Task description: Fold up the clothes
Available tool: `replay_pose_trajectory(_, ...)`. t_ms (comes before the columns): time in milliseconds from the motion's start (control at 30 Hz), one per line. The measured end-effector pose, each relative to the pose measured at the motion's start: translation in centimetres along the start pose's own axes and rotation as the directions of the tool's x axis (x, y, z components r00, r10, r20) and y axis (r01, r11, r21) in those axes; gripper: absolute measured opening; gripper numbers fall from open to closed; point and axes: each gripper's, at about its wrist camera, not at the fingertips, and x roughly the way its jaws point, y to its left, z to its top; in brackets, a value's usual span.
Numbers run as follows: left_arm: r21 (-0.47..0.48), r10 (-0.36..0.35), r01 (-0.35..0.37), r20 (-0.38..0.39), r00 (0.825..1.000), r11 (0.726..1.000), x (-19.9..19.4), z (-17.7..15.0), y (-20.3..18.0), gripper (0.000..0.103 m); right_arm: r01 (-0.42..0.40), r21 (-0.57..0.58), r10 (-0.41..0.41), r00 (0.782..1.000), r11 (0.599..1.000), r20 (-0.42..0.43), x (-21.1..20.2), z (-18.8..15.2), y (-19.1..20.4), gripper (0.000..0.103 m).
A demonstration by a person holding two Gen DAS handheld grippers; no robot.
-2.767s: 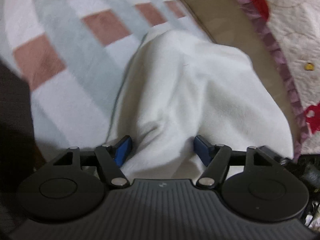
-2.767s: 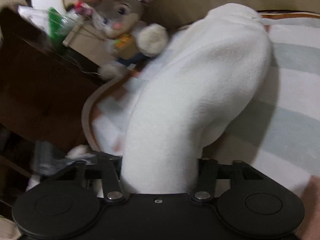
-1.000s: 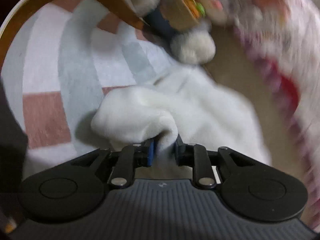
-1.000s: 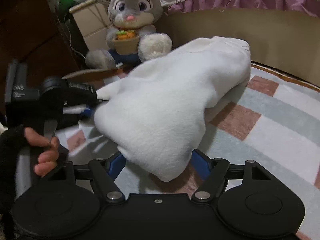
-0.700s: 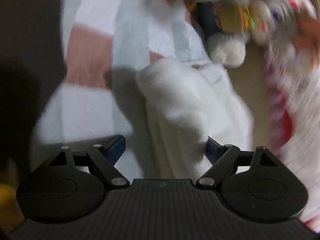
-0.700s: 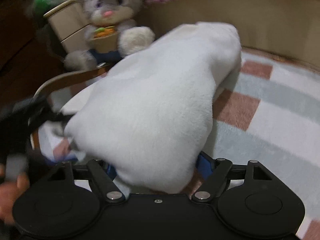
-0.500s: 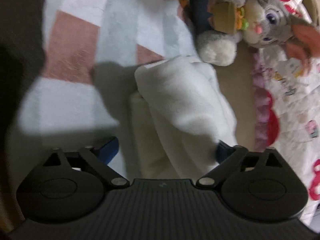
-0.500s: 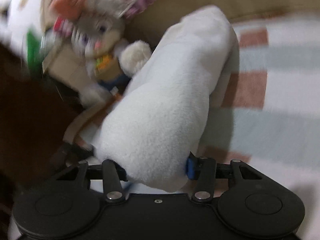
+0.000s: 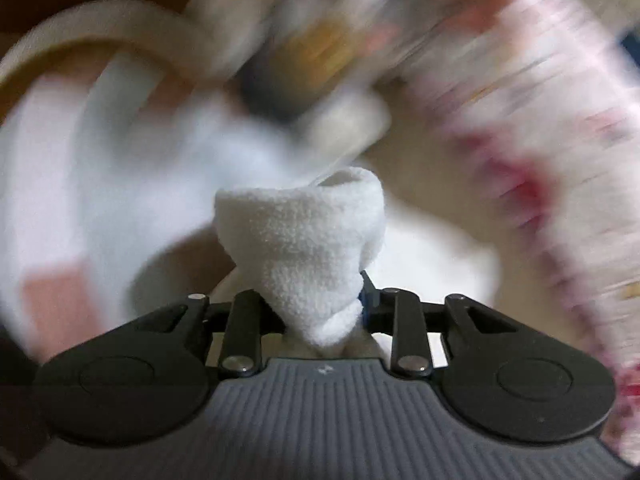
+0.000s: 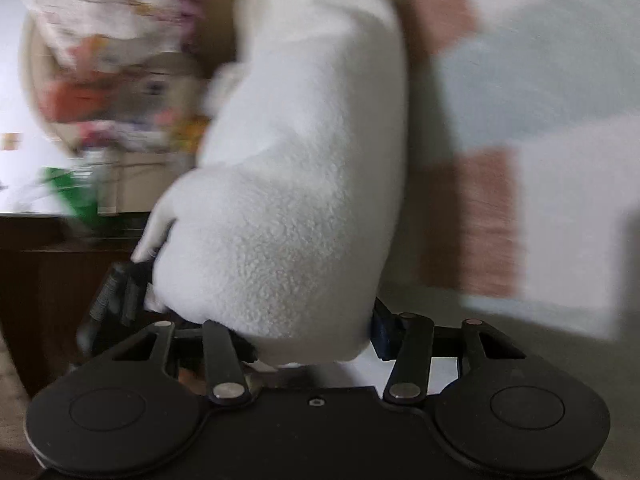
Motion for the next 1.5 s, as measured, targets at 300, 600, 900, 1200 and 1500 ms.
replay_pose_trajectory(300,-0.342,0.003,-0.028,-0.073,0.997,0.939,-1.8,-0.2,5.8,0.087,0.073,-0.358,-0.058,0.997,0.931,0.055,-4.8,-4.1,5.1,0.047)
replay_pose_trajectory(600,-0.376,-0.101,0.070,-0.064,0.993,0.924,1.3,-0.3,6.3,0.095,0.466,-0.877,-0.221,0.873,0.119,0.434,-1.2,-10.9,13.3,0.061)
replay_pose_trajectory(900,-0.244,-0.193,0.185,-0.009,0.981,0.952,2.7,-0.3,4.3,0.054,0.549,-0.687,-0.331,0.836,0.476,0.438,1.4,-4.6,10.5,0.077)
replay_pose_trajectory(1200,0.287,-0.027,-0.034,0.207,0.978,0.957,-3.8,1.0,-4.5,0.032,0.178,-0.445,-0.074,0.968,0.878,0.241,-3.2,-0.8,8.4,0.046)
replay_pose_trajectory(1500,0.154,0.323,-0.367,0.250,0.913,0.917,-4.5,1.9,0.0,0.069,0.436,-0.639,-0.354,0.898,0.633,0.262,0.0,-4.9,9.4,0.042)
